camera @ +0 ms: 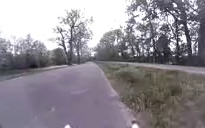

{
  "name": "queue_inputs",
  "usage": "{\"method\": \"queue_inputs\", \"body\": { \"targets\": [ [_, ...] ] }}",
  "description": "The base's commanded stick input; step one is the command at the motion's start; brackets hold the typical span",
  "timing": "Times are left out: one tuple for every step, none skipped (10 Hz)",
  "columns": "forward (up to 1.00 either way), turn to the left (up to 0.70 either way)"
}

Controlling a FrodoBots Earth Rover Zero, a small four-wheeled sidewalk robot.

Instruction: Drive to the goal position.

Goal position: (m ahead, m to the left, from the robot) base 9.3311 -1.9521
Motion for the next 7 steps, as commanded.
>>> {"method": "queue_inputs", "body": {
  "targets": [
    [1.00, 0.00],
    [1.00, 0.00],
    [1.00, 0.00],
    [1.00, 0.00],
    [1.00, 0.00],
    [1.00, -0.11],
    [1.00, -0.40]
  ]
}}
